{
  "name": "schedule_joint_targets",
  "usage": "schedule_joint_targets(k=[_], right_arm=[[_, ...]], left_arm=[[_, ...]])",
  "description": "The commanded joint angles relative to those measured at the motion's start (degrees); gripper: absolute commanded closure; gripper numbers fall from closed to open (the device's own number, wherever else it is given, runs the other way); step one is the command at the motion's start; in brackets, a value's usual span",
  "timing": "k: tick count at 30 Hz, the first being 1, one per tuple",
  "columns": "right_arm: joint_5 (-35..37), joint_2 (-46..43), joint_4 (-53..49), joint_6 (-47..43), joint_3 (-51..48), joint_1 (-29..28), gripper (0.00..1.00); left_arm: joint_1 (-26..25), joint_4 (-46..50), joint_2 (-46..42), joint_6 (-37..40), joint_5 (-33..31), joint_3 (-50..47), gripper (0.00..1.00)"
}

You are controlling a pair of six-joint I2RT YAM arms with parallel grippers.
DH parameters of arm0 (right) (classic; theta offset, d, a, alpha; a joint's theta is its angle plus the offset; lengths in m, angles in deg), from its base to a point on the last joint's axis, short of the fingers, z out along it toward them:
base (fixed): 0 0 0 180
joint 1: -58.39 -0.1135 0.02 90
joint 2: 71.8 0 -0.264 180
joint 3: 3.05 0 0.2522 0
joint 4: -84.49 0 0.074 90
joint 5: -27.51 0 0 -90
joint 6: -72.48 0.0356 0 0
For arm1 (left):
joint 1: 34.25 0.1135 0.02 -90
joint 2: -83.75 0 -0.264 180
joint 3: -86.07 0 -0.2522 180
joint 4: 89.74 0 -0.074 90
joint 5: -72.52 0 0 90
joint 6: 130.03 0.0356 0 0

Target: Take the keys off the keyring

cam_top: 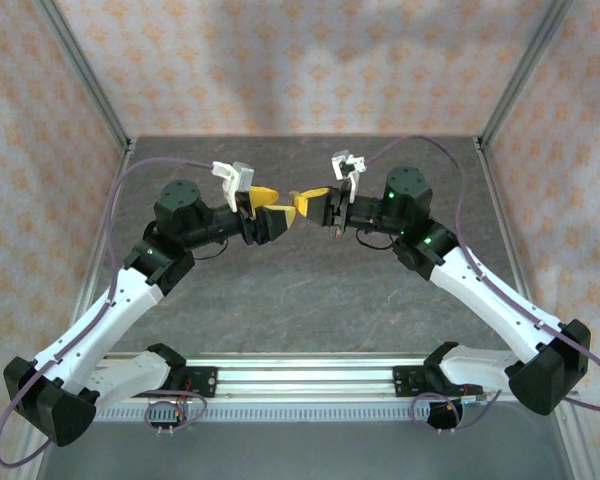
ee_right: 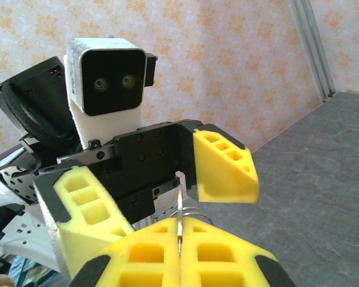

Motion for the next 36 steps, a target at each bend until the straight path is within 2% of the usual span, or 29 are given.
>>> schedule_joint_targets(k=[1, 9, 14, 20, 24, 30, 36], right_arm=[[-2.93, -1.17, 3.24, 1.28, 2.17, 0.32, 1.0], [-5.4, -1.17, 4.29, 2.27, 2.08, 0.32, 1.0], [-6.77, -0.91, 5.18, 3.45, 2.16, 0.32, 1.0], [-10.11, 0.06, 8.34, 6.66, 3.03, 0.65, 1.0], [-12.3, 2.46, 13.87, 11.65, 2.75, 1.91, 1.0], [-14.8, 4.45, 20.85, 17.26, 2.29, 3.66, 1.0], [-16.38, 4.8, 23.78, 18.88, 2.08, 3.66, 1.0]], left_arm=[[0.46, -0.83, -0.87, 0.77, 0.0, -0.19, 0.21], [0.5, -1.59, -0.14, 0.46, 0.87, 0.54, 0.23], [0.8, -6.32, -0.9, -2.21, 4.34, -0.66, 0.17], [3.41, -15.31, 0.36, -11.2, 12.95, -2.42, 0.14], [5.43, -25.92, 1.35, -20.19, 17.09, -4.46, 0.14], [7.11, -40.72, 4.34, -32.46, 21.18, -6.16, 0.14], [7.46, -48.18, 7.24, -38.72, 23.04, -6.22, 0.15]])
